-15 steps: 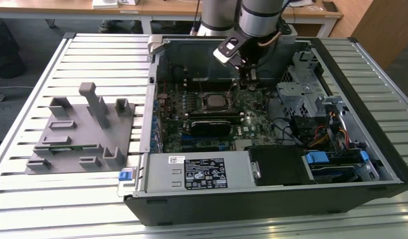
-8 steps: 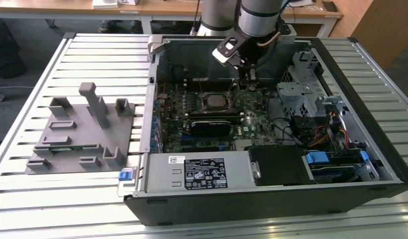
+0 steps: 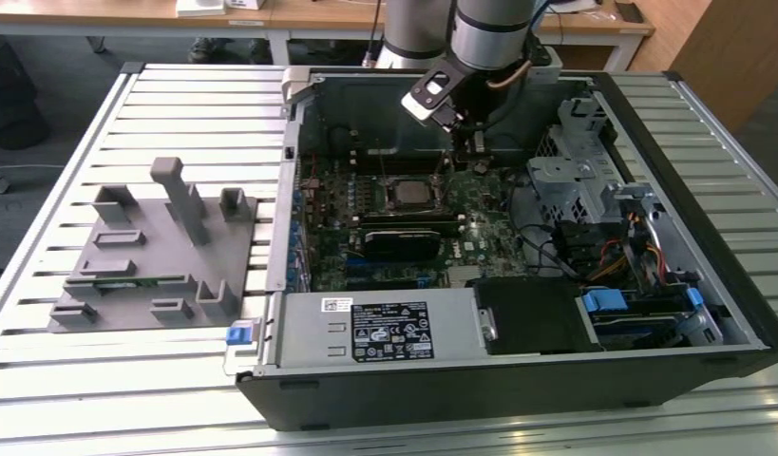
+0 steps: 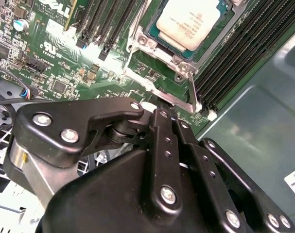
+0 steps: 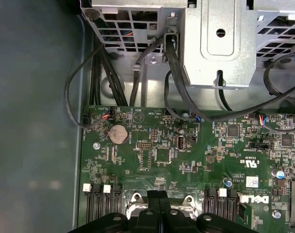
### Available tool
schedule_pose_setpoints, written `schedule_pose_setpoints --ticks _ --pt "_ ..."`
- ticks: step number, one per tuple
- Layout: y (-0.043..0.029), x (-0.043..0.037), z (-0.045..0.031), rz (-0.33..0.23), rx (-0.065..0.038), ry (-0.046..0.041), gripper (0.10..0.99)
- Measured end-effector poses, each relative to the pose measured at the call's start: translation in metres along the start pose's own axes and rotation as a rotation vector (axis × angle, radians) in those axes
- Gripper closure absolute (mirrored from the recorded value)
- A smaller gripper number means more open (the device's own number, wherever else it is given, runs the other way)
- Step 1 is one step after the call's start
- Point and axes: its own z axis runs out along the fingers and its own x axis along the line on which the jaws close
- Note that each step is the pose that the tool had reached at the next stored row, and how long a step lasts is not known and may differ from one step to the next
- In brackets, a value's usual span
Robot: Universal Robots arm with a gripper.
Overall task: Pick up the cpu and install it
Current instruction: 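Close the cpu cover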
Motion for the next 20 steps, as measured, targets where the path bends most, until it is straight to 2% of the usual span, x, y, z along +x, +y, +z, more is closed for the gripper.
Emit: schedule_pose_setpoints --ticks 20 --pt "-0.0062 0.0001 -0.0001 0.000 0.000 0.0000 0.980"
